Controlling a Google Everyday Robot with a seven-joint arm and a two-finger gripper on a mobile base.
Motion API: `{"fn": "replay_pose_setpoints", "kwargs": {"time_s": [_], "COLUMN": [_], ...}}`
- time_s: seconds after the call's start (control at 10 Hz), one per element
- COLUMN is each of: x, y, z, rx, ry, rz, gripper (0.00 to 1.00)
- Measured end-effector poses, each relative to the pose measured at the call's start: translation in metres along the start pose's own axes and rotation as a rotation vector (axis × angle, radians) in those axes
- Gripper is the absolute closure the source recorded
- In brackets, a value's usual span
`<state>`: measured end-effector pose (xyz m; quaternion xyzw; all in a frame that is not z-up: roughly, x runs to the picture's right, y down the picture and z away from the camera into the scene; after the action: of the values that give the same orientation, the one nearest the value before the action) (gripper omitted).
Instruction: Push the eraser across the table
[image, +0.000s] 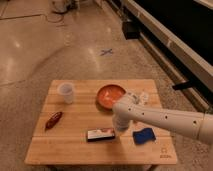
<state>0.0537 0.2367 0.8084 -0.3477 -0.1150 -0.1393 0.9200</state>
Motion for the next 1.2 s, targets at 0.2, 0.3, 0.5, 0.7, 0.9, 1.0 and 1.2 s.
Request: {"fn": "replay_pose_setpoints", "kwargs": {"time_s": [0.2,0.3,0.5,0.7,0.9,1.0,1.2], "x": [-0.012,-0.02,-0.032,-0.047,-0.06,-0.067,-0.078], "y": [-0.008,-0.012,-0.017,-0.022,-0.027,-0.03,-0.035], "z": [-0.002,-0.002,-0.001,0.003,0.007,0.01,0.013], "rx": [0.006,0.008,0.007,-0.003,-0.011,-0.015,-0.024], "ry": [0.0,0.001,0.001,0.0,-0.004,-0.006,-0.008], "rz": [-0.027,-0.045,-0.073,-0.107,-0.14,-0.154,-0.18], "gripper": [1.0,1.0,1.0,1.0,1.0,1.0,1.0]}}
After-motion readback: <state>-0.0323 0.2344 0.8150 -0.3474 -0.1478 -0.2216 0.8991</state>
